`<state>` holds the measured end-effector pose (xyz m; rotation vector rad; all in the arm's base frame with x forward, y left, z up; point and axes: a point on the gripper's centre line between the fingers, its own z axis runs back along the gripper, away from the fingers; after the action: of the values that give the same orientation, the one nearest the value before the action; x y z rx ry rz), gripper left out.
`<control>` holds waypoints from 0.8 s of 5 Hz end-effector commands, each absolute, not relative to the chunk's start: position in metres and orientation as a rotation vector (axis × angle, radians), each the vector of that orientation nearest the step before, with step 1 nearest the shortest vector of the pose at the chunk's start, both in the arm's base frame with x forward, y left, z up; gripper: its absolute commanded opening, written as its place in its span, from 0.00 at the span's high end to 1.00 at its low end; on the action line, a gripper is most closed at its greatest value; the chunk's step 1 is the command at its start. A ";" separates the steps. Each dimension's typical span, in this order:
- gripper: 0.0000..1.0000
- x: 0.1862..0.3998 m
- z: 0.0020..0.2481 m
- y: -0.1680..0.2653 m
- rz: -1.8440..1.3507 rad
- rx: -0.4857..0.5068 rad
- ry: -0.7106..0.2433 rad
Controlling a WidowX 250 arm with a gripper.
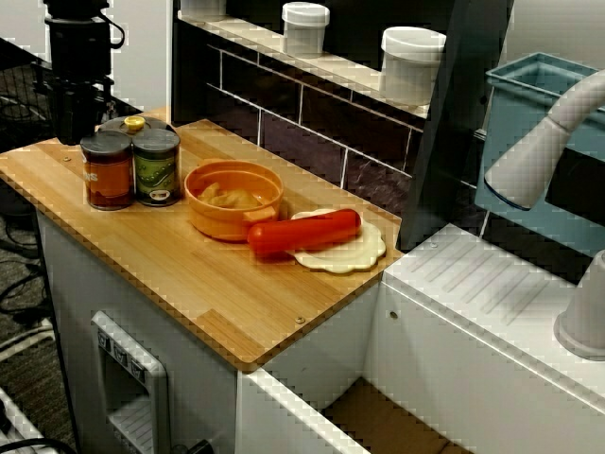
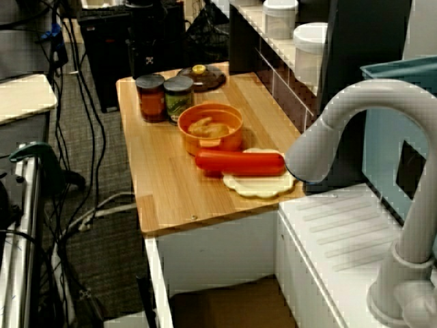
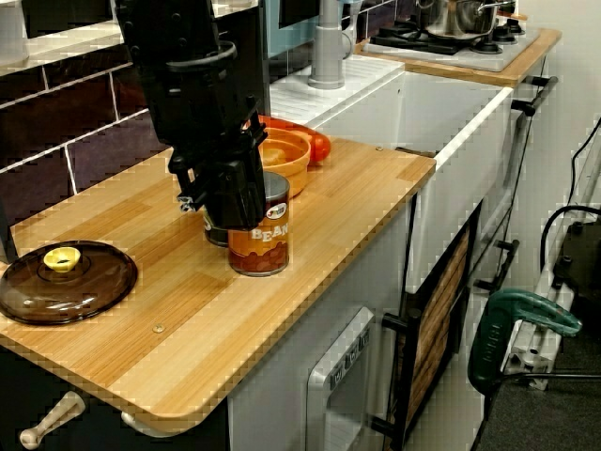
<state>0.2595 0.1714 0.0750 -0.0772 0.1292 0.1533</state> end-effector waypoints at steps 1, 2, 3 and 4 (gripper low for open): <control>1.00 0.258 0.102 0.172 0.142 -0.045 0.066; 1.00 0.257 0.102 0.169 0.144 -0.056 0.069; 1.00 0.257 0.103 0.167 0.144 -0.059 0.066; 1.00 0.256 0.103 0.164 0.140 -0.063 0.066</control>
<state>0.2555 0.1582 0.0771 -0.1026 0.1311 0.1485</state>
